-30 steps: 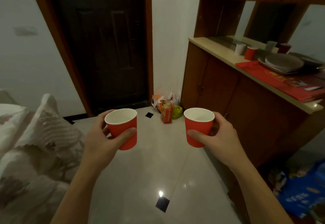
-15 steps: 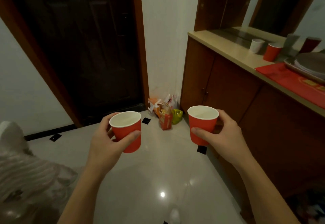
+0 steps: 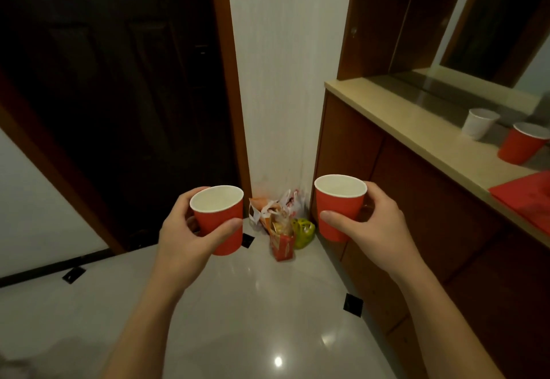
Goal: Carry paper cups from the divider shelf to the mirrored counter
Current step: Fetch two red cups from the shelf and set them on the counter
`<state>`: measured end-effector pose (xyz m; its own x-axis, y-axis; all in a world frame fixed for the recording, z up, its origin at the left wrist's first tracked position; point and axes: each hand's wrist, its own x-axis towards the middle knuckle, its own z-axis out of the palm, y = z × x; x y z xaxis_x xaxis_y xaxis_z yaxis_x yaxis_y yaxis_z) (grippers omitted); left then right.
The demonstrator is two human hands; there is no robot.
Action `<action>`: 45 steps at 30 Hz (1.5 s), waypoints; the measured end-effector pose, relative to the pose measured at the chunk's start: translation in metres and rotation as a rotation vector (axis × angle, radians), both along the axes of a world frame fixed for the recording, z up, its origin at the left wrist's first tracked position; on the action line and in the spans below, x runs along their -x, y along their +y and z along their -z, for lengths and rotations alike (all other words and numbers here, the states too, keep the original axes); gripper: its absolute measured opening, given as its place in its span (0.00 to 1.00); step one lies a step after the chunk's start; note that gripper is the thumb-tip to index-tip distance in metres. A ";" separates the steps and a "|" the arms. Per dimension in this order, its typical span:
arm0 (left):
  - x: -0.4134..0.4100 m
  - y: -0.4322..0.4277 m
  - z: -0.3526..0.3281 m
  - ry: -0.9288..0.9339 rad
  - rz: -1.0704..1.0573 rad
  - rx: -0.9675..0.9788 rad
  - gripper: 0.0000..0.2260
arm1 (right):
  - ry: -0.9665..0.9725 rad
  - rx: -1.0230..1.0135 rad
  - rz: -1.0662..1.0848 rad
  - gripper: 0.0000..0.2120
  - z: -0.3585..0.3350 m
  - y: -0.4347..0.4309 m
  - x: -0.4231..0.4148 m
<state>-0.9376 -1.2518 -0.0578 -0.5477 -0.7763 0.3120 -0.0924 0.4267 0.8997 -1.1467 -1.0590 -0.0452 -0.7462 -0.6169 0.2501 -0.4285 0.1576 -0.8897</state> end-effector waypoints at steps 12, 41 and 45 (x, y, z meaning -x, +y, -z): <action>0.142 -0.163 0.015 0.023 0.071 -0.004 0.29 | 0.048 -0.043 0.069 0.37 0.014 -0.146 0.132; 0.601 -0.267 0.005 0.010 0.781 -0.083 0.32 | 0.037 0.010 0.759 0.38 0.000 -0.179 0.418; 0.665 -0.236 -0.002 0.002 0.865 -0.057 0.38 | 0.000 -0.017 0.840 0.40 -0.004 -0.155 0.453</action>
<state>-1.6022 -1.4878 -0.0554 -0.9525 -0.1021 0.2869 0.2453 0.3011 0.9215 -1.6000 -1.2136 -0.0413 -0.9591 0.1399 0.2463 -0.1632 0.4378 -0.8841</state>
